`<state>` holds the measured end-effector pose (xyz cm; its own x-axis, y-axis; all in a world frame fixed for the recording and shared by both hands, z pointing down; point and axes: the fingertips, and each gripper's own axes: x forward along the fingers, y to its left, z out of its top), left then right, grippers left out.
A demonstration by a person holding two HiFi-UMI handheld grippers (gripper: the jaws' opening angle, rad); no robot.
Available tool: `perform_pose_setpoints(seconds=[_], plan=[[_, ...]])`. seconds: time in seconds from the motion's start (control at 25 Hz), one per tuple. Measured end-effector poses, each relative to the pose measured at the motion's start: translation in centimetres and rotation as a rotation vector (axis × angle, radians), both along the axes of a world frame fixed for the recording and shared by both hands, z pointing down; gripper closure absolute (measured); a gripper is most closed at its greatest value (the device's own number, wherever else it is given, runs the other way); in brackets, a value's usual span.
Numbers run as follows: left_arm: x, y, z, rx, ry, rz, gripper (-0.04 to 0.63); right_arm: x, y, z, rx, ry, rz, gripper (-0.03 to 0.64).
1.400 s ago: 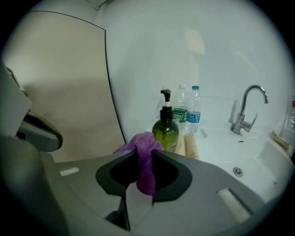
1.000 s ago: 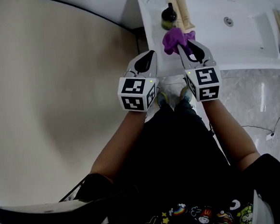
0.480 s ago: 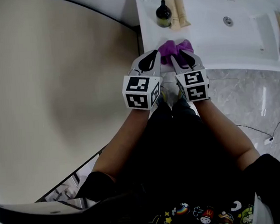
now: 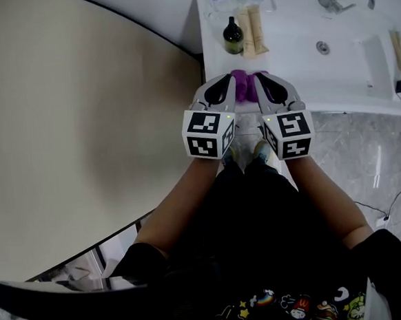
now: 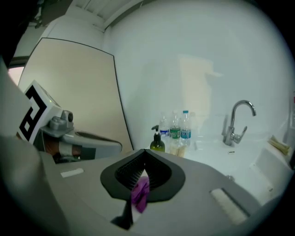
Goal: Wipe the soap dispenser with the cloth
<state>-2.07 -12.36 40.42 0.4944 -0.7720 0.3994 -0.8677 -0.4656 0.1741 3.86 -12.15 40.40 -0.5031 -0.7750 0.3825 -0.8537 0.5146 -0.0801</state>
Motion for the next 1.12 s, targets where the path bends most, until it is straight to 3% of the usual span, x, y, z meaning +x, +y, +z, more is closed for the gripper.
perform_pose_setpoints(seconds=[0.28, 0.52, 0.68, 1.12], plan=[[2.7, 0.3, -7.2, 0.195, 0.012, 0.024, 0.595, 2.6, -0.5, -7.8, 0.163, -0.03, 0.025, 0.592], [1.8, 0.6, -9.4, 0.282, 0.012, -0.007, 0.595, 3.5, 0.8, -8.1, 0.191, -0.02, 0.038, 0.594], [1.6, 1.5, -9.5, 0.304, 0.009, -0.021, 0.595, 3.2, 1.6, -7.6, 0.187, -0.018, 0.024, 0.594], [1.8, 2.5, -8.1, 0.27, 0.009, -0.034, 0.595, 3.6, 2.5, -5.9, 0.144, -0.034, 0.001, 0.592]])
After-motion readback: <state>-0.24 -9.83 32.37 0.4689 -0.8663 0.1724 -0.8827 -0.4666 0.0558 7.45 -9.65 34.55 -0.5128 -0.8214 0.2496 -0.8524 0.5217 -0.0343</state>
